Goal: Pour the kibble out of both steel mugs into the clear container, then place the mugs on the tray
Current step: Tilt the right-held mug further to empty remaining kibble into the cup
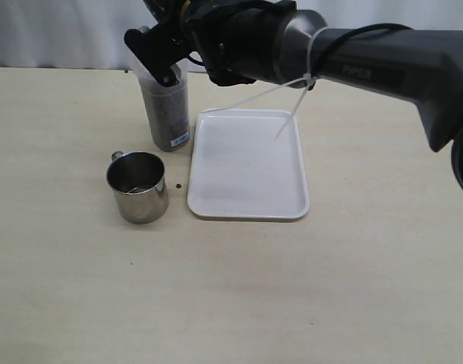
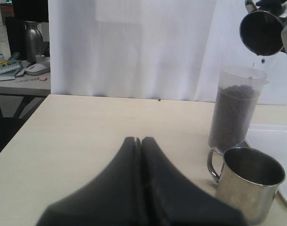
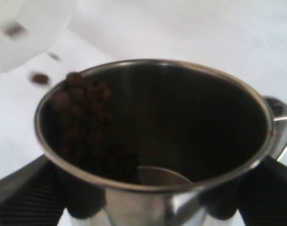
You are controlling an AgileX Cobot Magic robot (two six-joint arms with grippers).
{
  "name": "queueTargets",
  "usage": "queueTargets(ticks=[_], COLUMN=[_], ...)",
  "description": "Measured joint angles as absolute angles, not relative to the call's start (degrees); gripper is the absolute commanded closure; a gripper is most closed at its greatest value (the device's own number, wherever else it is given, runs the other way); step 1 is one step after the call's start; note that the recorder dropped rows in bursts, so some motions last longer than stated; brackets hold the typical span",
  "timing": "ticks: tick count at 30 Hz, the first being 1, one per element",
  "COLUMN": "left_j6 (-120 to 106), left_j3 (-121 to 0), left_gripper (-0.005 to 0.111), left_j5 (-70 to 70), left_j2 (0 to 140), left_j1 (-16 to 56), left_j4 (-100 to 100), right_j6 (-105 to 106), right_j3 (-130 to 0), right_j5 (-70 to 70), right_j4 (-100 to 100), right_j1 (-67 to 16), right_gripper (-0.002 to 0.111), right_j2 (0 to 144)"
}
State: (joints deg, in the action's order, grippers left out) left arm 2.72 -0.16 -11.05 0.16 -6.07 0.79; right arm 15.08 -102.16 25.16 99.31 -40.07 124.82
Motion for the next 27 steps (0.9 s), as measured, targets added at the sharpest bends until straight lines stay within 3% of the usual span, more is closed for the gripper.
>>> queueTargets(ticks=[27], left_j6=[2.7], left_j3=[-0.2], left_gripper=[0.107], left_j5=[-11.0], left_j2=[0.2], left_j1=[-6.1], left_j4=[0.8], right_j6=[23.6], right_j3=[-102.2], right_j5=[26.6], right_j4=[99.3], right_j1=[-41.5], right_gripper=[0.104], right_j2=[124.8])
